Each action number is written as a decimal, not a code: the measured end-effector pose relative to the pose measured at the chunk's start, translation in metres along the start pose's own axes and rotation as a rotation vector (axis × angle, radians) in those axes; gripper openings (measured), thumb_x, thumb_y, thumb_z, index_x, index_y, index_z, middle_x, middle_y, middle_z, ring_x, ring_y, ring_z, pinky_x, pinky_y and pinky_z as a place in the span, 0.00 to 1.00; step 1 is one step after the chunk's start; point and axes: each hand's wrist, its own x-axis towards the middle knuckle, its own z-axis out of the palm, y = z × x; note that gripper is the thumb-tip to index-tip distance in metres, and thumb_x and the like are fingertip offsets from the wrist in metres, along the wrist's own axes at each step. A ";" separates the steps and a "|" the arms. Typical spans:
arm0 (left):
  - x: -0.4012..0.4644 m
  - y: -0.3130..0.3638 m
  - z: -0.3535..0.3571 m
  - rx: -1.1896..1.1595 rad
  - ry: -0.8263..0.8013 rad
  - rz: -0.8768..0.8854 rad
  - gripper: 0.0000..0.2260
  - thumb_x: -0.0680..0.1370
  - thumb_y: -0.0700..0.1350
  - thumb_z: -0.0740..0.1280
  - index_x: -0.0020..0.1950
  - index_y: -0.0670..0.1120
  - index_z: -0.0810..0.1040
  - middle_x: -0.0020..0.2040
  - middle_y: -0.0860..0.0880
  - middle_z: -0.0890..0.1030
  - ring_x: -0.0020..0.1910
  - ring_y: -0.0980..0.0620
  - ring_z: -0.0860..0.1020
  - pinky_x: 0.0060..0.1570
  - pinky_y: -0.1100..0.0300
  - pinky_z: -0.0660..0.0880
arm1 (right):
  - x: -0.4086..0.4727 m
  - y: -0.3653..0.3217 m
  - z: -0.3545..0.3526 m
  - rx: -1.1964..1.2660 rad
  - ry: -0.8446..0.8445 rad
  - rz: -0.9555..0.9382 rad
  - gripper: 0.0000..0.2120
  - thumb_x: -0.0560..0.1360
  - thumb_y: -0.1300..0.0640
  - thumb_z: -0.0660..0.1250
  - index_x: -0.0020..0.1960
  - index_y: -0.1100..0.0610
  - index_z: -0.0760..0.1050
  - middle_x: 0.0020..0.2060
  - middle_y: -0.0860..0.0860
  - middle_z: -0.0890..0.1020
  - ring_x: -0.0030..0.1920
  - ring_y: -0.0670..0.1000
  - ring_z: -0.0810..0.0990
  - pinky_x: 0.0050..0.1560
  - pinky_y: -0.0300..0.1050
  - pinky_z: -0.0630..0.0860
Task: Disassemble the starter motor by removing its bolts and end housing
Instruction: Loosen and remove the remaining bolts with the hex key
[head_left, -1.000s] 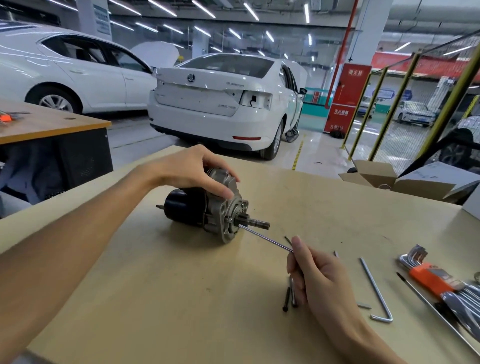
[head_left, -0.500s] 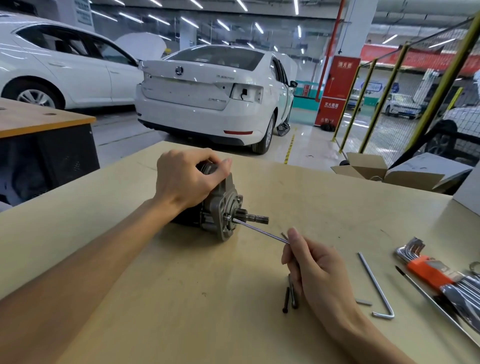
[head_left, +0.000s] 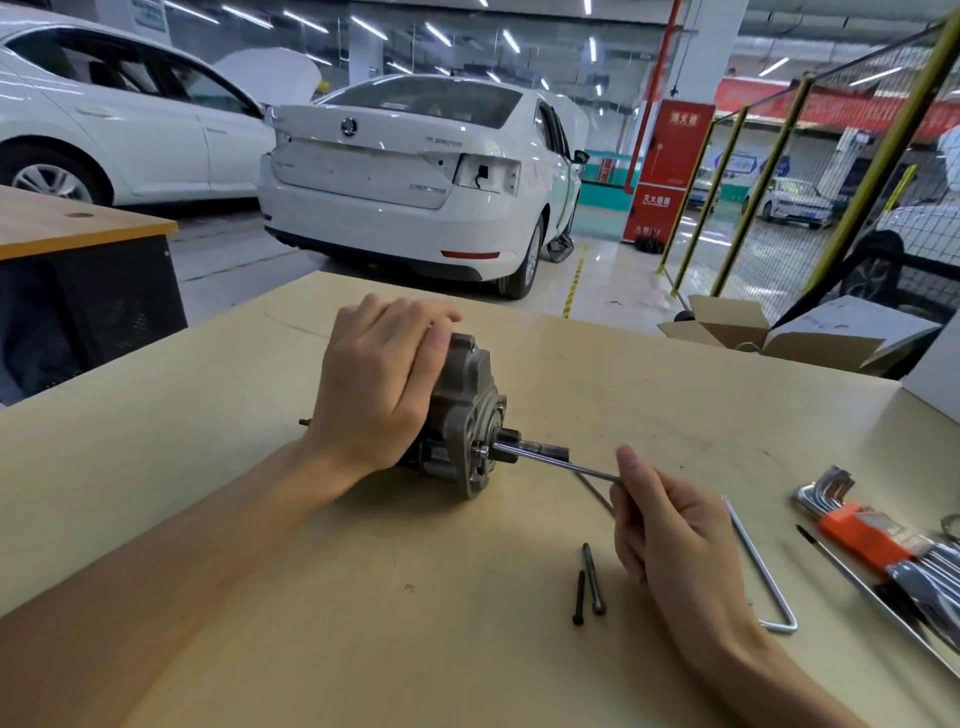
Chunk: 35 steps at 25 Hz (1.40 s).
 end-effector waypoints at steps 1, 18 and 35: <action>-0.003 0.002 0.000 0.046 -0.006 0.058 0.15 0.83 0.46 0.56 0.54 0.40 0.81 0.48 0.46 0.83 0.48 0.47 0.76 0.52 0.57 0.64 | 0.000 0.000 0.000 -0.006 0.000 -0.005 0.23 0.79 0.50 0.60 0.28 0.59 0.66 0.21 0.52 0.60 0.24 0.50 0.57 0.22 0.39 0.55; -0.004 0.006 0.000 0.142 -0.125 0.305 0.15 0.81 0.46 0.57 0.54 0.41 0.82 0.54 0.46 0.82 0.51 0.44 0.78 0.54 0.53 0.67 | -0.002 -0.001 -0.002 -0.041 -0.051 -0.014 0.24 0.75 0.45 0.60 0.27 0.59 0.65 0.20 0.52 0.61 0.23 0.50 0.59 0.23 0.39 0.58; -0.010 0.007 0.012 0.077 -0.228 0.647 0.12 0.80 0.56 0.69 0.41 0.51 0.85 0.48 0.53 0.84 0.51 0.49 0.82 0.67 0.41 0.68 | -0.002 -0.005 -0.005 -0.101 -0.199 0.006 0.24 0.77 0.41 0.57 0.34 0.59 0.73 0.24 0.53 0.68 0.22 0.51 0.67 0.22 0.36 0.64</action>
